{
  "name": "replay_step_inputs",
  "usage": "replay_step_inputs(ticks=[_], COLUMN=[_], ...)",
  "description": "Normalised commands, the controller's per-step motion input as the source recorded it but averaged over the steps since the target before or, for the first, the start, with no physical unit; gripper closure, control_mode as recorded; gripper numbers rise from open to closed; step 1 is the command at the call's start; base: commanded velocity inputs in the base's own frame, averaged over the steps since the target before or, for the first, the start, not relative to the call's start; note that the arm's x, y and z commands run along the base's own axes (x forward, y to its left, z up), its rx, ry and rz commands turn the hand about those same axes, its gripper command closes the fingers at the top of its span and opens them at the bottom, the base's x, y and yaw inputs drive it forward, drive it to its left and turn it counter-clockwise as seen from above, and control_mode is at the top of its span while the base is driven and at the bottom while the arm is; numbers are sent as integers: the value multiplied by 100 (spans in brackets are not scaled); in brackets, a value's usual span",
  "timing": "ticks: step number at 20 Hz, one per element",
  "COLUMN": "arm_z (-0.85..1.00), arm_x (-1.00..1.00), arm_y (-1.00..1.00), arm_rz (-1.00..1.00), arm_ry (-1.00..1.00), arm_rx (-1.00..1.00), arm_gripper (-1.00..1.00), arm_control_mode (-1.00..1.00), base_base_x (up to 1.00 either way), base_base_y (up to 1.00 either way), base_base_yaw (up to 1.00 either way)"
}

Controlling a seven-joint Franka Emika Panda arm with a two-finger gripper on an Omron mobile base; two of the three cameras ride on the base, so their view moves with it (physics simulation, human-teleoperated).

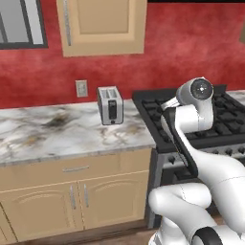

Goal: Pick the canned food and jam from the counter and place them in the cabinets closest to them.

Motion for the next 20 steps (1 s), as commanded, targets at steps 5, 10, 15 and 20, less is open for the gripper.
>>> replay_step_inputs(ticks=[5,10,15,20], arm_z=[0,0,0,0], arm_x=[0,0,0,0], arm_y=[0,0,0,0], arm_rz=[0,0,0,0], arm_ry=[0,0,0,0], arm_rx=[0,0,0,0], arm_gripper=[-100,-100,-100,-100], arm_control_mode=[100,100,100,100], base_base_x=[-14,-15,-13,-17], base_base_y=[80,79,75,71], base_base_yaw=[0,0,0,0])
